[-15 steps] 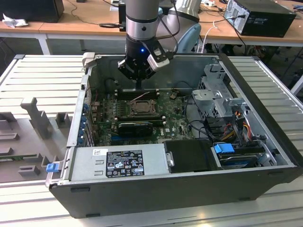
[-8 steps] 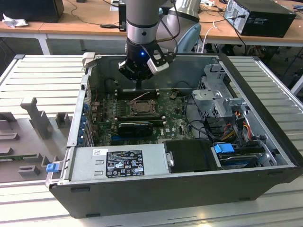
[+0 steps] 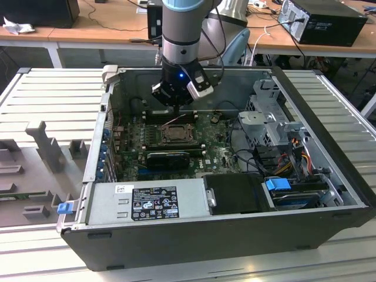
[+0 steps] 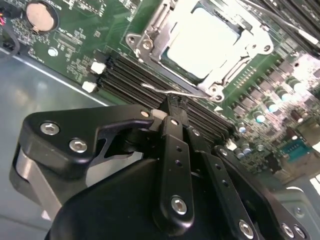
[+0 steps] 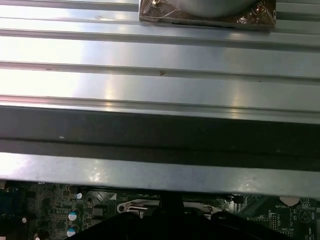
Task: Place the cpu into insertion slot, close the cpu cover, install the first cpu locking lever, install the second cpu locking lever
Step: 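Install the first cpu locking lever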
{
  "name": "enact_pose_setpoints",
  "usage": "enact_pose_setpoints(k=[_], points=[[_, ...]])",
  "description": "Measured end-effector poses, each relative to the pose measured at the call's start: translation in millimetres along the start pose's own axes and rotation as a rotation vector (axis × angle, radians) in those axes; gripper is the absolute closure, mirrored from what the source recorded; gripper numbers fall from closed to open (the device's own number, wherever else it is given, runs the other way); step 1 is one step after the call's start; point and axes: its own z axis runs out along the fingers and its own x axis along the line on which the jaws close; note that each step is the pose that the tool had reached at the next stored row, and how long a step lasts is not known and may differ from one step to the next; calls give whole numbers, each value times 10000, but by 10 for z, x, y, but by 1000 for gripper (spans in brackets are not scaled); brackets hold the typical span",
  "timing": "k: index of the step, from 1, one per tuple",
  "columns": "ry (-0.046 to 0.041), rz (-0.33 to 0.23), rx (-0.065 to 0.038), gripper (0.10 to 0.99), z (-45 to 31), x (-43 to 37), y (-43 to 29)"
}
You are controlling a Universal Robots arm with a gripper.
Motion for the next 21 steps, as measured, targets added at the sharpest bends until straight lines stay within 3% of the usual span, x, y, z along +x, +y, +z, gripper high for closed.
enact_pose_setpoints(k=[8, 13, 18, 21], points=[[3, -8, 64, 980, 134, -129, -15], [-19, -11, 211, 980, 170, -156, -20], [-17, -10, 242, 980, 216, -174, -18], [-14, -10, 312, 980, 244, -183, -11]])
